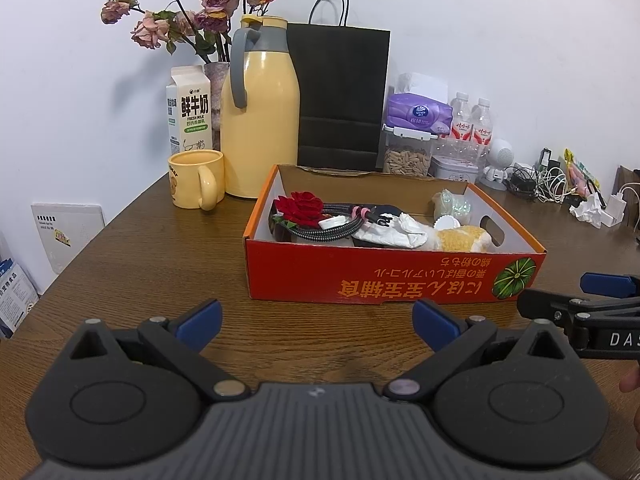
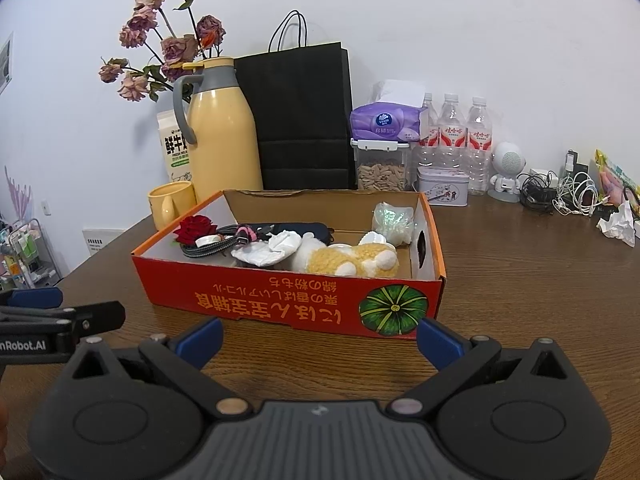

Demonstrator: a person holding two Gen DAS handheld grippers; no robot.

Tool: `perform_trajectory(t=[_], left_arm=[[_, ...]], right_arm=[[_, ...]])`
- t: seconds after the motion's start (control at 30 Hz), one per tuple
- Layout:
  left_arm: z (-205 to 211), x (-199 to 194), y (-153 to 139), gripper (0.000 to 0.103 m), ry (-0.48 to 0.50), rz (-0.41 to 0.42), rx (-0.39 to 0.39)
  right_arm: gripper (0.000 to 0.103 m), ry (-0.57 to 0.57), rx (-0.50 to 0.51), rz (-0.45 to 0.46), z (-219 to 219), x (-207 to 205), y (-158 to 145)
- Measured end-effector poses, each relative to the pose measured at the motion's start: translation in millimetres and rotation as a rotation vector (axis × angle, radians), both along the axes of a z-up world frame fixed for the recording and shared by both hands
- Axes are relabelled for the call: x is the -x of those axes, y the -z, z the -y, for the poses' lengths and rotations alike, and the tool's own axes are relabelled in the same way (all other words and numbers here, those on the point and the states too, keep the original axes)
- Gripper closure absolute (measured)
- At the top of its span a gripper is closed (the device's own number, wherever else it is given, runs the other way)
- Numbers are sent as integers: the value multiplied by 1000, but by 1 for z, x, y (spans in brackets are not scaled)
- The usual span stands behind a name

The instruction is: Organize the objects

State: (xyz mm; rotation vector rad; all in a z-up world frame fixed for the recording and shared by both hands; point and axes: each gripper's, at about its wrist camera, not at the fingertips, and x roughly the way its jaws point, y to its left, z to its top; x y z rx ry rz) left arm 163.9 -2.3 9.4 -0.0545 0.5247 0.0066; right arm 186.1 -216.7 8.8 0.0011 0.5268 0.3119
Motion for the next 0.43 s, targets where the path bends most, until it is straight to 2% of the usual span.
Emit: perform_trajectory(t=[0.43], left_arm=[[4,1,2,0,3,3,-11]], right_arm=[[0,0,-1,0,0,0,1]])
